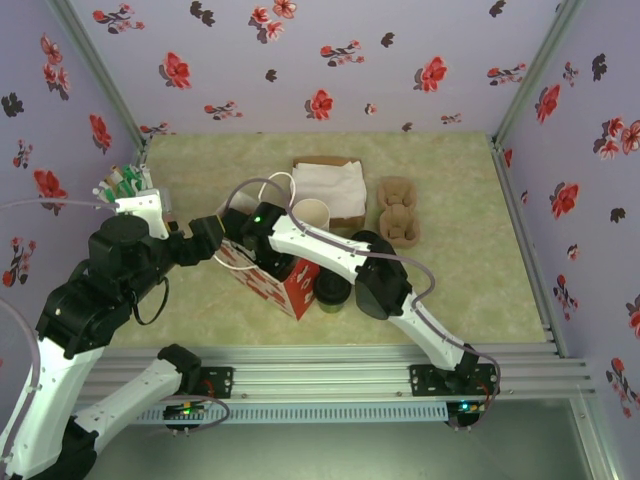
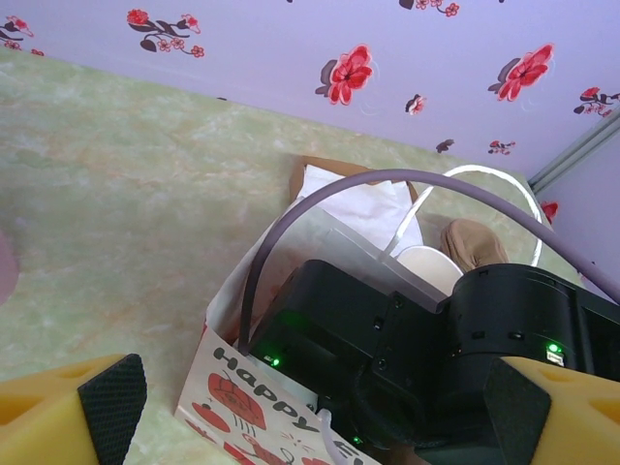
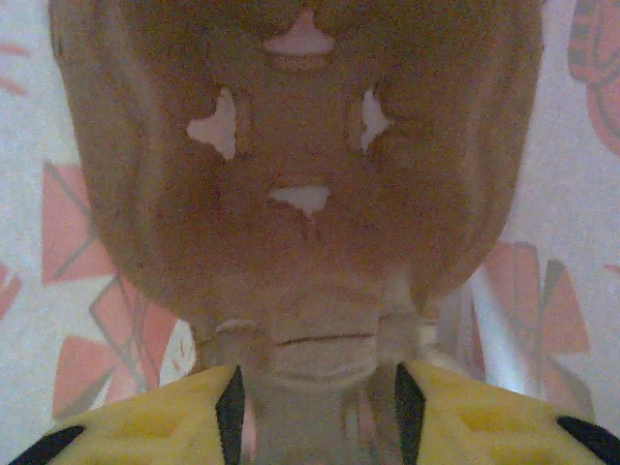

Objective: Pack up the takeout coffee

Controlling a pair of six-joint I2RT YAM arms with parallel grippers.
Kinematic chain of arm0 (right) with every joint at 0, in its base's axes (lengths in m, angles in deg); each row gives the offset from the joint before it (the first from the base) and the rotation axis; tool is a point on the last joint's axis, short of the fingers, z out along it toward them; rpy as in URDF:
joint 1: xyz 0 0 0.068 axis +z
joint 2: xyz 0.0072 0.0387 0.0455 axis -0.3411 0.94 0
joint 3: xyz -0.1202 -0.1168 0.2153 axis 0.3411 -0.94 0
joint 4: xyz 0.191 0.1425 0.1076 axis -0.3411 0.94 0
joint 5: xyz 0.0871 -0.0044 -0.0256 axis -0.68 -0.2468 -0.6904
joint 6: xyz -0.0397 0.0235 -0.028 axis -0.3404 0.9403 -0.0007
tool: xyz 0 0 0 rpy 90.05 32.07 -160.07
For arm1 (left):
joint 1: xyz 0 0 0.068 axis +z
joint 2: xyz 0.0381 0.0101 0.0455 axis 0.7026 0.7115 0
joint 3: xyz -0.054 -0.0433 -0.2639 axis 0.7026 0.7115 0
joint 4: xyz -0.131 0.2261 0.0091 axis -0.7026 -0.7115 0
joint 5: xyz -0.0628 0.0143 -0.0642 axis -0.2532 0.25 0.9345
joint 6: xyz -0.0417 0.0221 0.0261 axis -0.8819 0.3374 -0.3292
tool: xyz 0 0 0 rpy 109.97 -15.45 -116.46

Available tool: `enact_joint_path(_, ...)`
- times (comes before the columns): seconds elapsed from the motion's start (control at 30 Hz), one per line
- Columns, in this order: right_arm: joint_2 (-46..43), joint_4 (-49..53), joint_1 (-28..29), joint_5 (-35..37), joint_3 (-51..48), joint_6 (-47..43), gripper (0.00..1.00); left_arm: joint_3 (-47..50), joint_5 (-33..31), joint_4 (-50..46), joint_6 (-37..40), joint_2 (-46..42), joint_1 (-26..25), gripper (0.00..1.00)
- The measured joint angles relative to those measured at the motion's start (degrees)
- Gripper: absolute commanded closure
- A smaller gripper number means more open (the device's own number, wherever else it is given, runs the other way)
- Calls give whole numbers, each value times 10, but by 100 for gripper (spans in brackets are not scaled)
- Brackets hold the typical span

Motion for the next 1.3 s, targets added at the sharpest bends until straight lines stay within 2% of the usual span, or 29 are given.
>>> enact_joint_path(0.37, -4, 13, 0, 0, 64, 6, 26, 0, 0, 0, 0, 0, 0, 7)
enact_joint_path(0.43, -11, 17, 0, 0, 74, 7, 19, 0, 0, 0, 0, 0, 0, 7)
enact_joint_path(0.53, -35, 22, 0, 2, 82, 6, 14, 0, 0, 0, 0, 0, 0, 4)
enact_joint_path(0.6, -59, 24, 0, 2, 84, 7, 1, 0, 0, 0, -1, 0, 0, 1)
enact_joint_path(1.07, -203, 20, 0, 0, 94, 10, 1, 0, 25, 15, -22, -45, 0, 1)
enact_joint_path(1.3, -280, -14, 0, 5, 48, 22, 1, 2, 26, 8, -35, -67, 0, 1)
